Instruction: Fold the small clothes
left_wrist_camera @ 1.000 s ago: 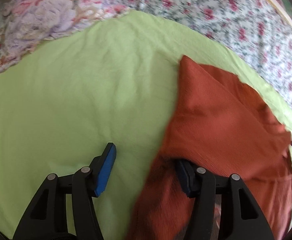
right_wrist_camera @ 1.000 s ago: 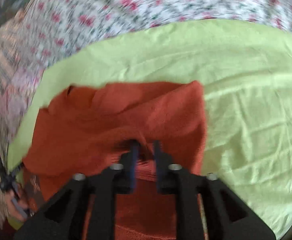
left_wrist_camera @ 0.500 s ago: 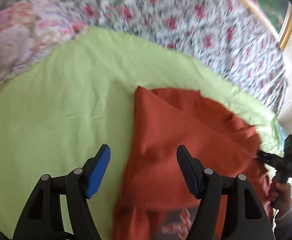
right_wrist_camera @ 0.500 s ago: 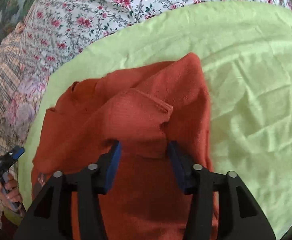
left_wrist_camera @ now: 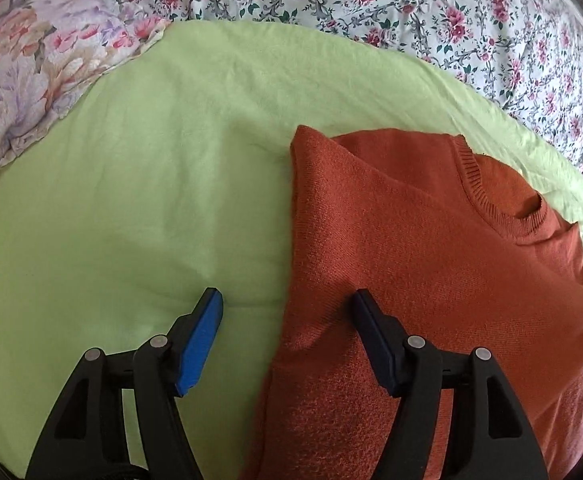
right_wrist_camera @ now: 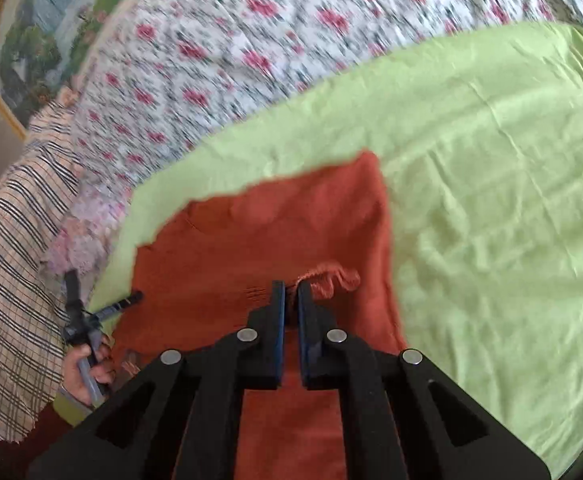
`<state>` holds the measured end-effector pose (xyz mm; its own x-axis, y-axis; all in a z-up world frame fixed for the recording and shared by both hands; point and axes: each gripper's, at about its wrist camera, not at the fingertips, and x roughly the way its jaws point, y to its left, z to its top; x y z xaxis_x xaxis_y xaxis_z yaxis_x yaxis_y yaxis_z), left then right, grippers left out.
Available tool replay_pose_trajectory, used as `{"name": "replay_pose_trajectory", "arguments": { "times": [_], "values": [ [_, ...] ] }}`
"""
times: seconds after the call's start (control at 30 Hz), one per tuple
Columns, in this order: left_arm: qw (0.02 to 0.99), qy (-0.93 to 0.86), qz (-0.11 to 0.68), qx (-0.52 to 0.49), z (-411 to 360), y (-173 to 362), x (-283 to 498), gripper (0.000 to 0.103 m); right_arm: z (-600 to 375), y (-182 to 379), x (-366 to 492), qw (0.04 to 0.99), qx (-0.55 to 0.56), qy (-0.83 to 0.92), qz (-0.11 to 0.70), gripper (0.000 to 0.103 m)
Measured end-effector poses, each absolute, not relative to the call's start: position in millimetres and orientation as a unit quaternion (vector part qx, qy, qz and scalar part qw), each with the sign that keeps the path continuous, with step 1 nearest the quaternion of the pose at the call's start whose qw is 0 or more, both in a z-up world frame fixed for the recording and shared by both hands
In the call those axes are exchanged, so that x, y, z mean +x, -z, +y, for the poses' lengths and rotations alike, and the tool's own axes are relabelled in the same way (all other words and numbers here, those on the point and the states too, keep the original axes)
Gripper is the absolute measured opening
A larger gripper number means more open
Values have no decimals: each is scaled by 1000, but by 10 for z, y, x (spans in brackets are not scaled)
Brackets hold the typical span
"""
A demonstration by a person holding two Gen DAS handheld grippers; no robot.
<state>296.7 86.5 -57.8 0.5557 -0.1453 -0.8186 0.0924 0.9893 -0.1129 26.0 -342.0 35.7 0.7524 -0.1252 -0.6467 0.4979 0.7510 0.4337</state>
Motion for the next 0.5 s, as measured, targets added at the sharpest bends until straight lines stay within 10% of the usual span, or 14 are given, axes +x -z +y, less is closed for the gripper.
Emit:
{"name": "replay_pose_trajectory", "arguments": {
  "times": [0.23,0.37,0.5],
  "values": [
    [877,83,473,-28,890,503,3000,67,-3427,-219,299,868,308,188,341,5],
    [886,98,453,18,762,293,3141,67,-3494,-531,498,894,256,177,323,67],
    [886,132,435,88,466,106,3477,80,-3731,-767,1126,910,204,140,334,67]
  ]
}}
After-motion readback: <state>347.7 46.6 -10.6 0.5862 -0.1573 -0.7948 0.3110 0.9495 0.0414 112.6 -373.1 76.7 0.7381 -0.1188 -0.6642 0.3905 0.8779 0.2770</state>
